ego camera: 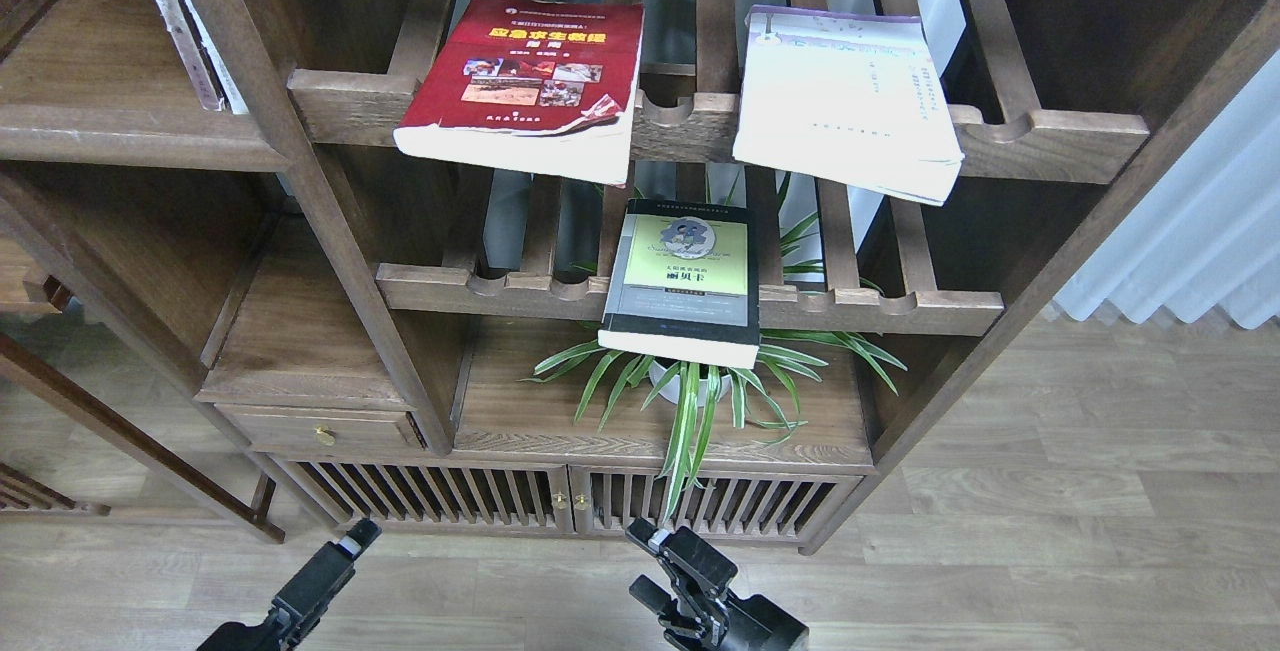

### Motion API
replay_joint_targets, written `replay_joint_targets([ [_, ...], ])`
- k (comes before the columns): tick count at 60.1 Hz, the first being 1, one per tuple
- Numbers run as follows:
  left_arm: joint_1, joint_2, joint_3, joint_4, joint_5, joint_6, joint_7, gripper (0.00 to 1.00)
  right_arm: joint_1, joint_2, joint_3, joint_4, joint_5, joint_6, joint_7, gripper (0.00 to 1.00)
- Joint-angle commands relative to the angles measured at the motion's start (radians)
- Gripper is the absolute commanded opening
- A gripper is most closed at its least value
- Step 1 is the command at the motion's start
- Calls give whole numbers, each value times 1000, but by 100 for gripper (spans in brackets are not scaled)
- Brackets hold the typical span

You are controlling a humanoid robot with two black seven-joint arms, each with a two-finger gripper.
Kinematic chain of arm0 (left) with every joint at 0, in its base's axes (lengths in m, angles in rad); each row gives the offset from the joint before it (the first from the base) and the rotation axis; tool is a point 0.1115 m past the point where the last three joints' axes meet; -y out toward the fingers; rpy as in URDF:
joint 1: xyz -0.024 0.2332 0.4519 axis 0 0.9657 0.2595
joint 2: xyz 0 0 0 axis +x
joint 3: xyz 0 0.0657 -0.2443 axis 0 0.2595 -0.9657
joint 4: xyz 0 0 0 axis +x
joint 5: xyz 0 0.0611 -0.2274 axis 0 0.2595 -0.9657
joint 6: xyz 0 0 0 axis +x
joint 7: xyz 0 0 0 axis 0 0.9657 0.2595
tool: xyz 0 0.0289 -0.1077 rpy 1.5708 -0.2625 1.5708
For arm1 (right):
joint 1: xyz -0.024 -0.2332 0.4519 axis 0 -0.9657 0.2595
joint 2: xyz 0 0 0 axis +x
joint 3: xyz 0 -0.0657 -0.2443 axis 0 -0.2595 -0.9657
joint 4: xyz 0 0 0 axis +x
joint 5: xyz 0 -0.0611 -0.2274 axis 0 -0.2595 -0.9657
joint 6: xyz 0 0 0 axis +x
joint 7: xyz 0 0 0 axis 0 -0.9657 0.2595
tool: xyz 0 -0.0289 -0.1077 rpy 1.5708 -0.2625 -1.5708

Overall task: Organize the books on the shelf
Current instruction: 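Raise the right gripper toward the white-and-green book on the middle shelf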

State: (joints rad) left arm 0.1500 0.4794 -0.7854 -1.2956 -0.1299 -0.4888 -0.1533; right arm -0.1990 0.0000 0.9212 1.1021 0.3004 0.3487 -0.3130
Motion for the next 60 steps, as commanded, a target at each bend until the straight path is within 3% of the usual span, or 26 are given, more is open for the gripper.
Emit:
replay_joint_targets([
  [1,0,2,2,4,9,0,-8,100,1,0,-2,-2,-1,4,2,100],
  [11,-4,-1,-2,4,15,0,-12,100,4,0,-4,-11,-1,42,0,100],
  [18,-7,-2,-8,6,15,0,-14,100,29,0,-10,-30,-3,140,-3,100],
  [36,-7,10,-24,16,15,0,-12,100,61,0,-15,-126,-12,140,-9,100],
  [60,-7,18,-41,41,16,0,-12,100,196,0,-65,-136,-30,140,-2,100],
])
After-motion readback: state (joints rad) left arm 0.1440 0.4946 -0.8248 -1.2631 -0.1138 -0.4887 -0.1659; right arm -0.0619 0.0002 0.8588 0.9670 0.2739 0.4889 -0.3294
